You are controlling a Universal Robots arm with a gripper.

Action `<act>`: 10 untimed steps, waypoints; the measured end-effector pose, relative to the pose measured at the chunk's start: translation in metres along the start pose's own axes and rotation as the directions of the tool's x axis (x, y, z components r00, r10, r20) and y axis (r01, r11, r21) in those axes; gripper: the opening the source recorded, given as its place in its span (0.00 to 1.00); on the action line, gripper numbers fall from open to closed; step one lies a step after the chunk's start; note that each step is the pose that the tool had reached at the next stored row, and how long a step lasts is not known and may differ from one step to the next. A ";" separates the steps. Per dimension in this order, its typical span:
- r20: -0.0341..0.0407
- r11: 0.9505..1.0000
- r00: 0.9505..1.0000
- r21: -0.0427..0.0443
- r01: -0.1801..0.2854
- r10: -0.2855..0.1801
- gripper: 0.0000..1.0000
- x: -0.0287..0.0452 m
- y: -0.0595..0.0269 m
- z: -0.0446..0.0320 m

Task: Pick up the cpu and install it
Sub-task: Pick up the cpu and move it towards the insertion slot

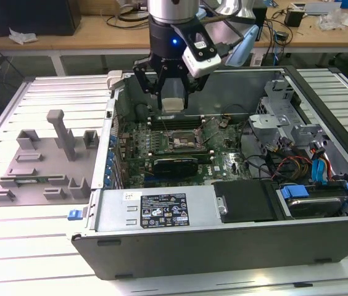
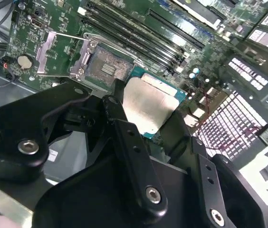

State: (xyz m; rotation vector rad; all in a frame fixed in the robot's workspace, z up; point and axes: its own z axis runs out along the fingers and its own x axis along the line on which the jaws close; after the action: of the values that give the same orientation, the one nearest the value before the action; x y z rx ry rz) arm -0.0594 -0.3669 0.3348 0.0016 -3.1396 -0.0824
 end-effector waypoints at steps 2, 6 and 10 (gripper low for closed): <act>-0.002 1.000 1.000 0.000 0.000 0.000 0.55 -0.0041 0.0025 0.0074; -0.005 1.000 1.000 0.000 0.000 0.000 0.55 -0.0117 0.0053 0.0160; -0.008 1.000 1.000 0.000 0.000 0.000 0.55 -0.0184 0.0075 0.0246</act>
State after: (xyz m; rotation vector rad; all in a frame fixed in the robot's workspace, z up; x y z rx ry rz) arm -0.0410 -0.3581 0.3106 0.0013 -3.1319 -0.0819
